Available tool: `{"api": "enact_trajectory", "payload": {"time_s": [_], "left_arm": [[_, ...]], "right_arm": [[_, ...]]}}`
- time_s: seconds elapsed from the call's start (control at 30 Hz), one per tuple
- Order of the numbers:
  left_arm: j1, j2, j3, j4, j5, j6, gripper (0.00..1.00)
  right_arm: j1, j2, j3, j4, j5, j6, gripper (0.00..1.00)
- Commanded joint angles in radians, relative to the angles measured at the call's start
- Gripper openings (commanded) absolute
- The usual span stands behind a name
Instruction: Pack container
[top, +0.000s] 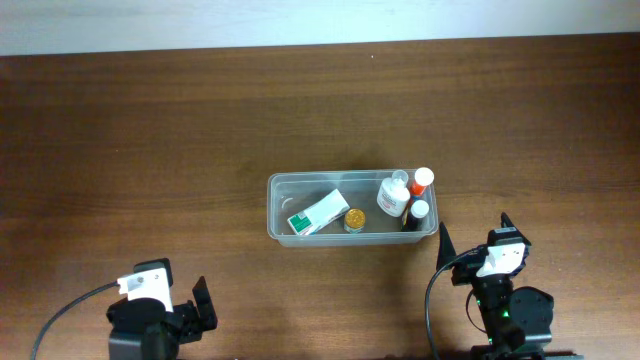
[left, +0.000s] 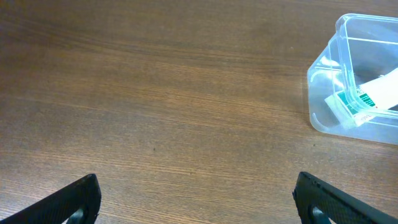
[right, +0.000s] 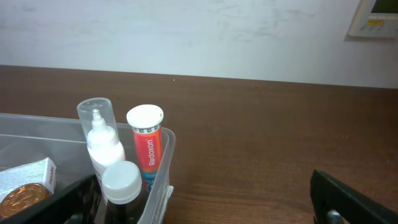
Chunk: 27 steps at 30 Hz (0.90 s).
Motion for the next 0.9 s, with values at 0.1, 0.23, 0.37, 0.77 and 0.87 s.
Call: {"api": "enact_trajectory", "payload": {"time_s": [0.1,0.23,0.37,0.77,0.87], "left_arm": [[0.004,-0.020,-0.008,0.005,-0.069,-0.004,0.99],[0.004,-0.098,-0.035,0.115,-0.052,-0.005,1.00],[0.005,-0.194,-0.185,0.353,-0.045,0.000,1.00],[0.006,-0.296,-0.649,1.136,0.275,0.359,0.99],[0.005,-0.296,-0.649,1.069,0.275,0.393,0.99]], "right_arm": [[-0.007,-0.010,-0.010,0.004,-0.013,-0.008,0.98],[-0.007,-0.010,-0.010,0.004,-0.013,-0.008,0.98],[-0.007,-0.010,-0.010,0.004,-0.013,-0.008,0.98],[-0.007,-0.010,-0.010,0.004,-0.013,-0.008,0.98],[-0.007,-0.010,-0.010,0.004,-0.013,-0.009,0.98]]}}
